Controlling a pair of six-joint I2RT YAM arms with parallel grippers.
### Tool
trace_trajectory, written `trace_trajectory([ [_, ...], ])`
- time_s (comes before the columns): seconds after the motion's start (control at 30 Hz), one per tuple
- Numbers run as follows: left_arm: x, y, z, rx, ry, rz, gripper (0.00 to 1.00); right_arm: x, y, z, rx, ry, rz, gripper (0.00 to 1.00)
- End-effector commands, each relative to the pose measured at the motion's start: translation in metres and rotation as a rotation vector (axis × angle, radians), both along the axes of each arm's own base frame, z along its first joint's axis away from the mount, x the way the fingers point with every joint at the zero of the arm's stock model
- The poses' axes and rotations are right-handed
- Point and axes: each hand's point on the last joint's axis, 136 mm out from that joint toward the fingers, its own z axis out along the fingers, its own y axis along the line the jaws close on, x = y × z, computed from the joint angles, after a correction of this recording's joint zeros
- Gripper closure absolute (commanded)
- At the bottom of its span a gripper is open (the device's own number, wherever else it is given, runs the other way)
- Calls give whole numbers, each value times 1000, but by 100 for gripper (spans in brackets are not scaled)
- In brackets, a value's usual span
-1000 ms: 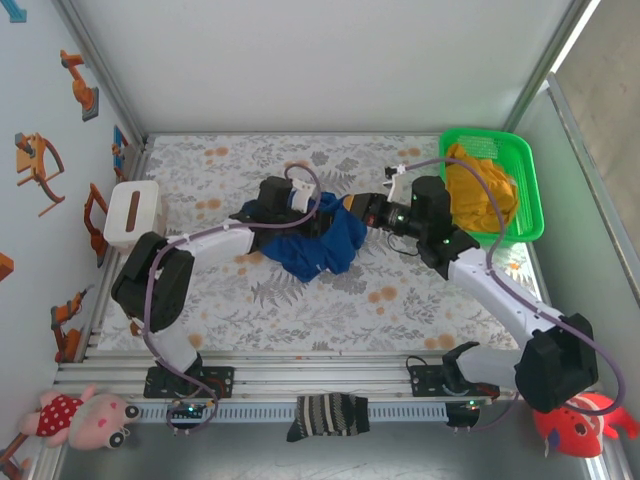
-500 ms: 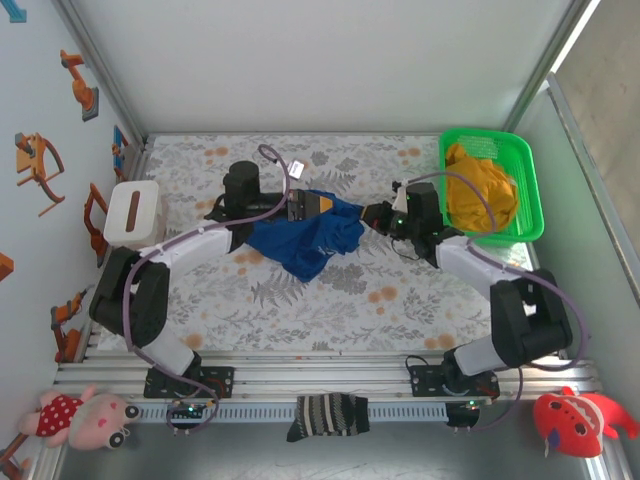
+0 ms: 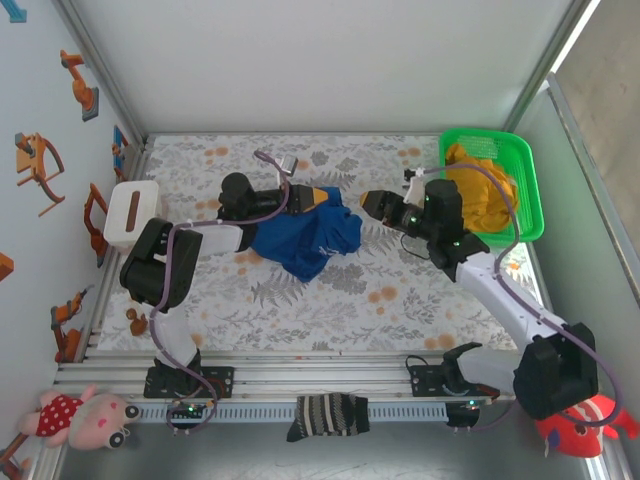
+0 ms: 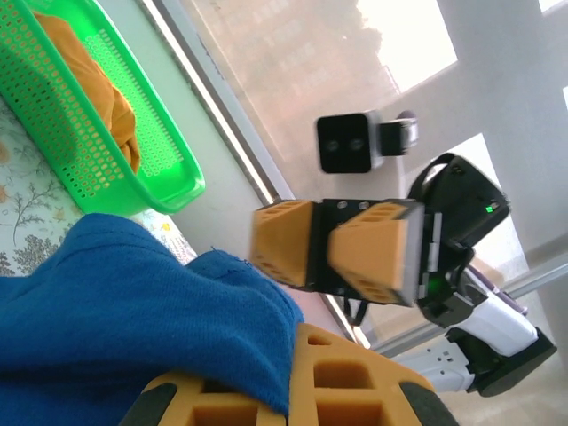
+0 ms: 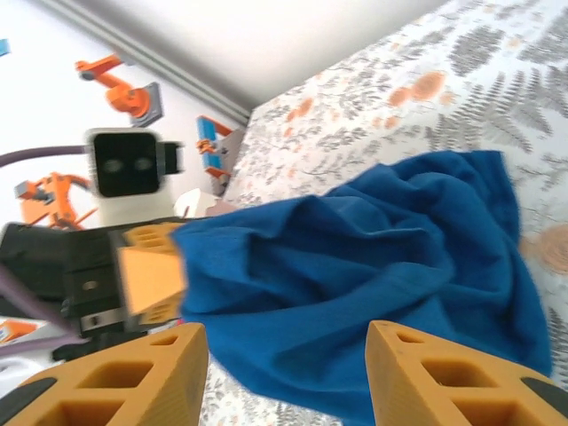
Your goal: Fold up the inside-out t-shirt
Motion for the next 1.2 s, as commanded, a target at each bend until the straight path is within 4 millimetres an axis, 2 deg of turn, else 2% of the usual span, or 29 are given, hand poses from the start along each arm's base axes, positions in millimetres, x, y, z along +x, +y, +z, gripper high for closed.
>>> trace_trajectory([
  [0.0,-8,2,13,-19,-61,-18,99,-4,17,9,-29,-15,65,51],
  [0.1,-10,2,13,-14,-59,-17,98,5,33,18,-9,-35,105,51],
  [0.23,-12,3,12,-5,-59,-11,98,18,52,20,53,-27,142,51],
  [0.47,-14,4,9,12,-62,-6,98,21,80,11,98,-5,193,53],
  [0.5,-14,4,9,13,-61,-5,98,21,82,10,100,-3,197,57],
  [0.57,-13,4,8,13,-61,-3,98,21,84,8,111,5,201,70],
  [0.67,-13,4,8,13,-62,-1,98,19,82,9,115,1,197,100],
  [0.73,-13,4,7,16,-59,0,98,17,78,13,106,-11,186,100],
  [0.8,-12,5,6,20,-59,6,97,15,72,21,86,-31,173,100],
  [0.87,-7,12,4,34,-67,42,89,13,62,36,46,-61,154,100],
  [0.97,4,28,-5,96,-74,139,69,7,49,66,-3,-118,138,100],
  [1.03,10,40,-18,190,-83,218,63,1,43,93,-43,-165,141,100],
  [1.17,9,60,-45,454,-130,324,55,-7,39,119,-74,-205,160,100],
])
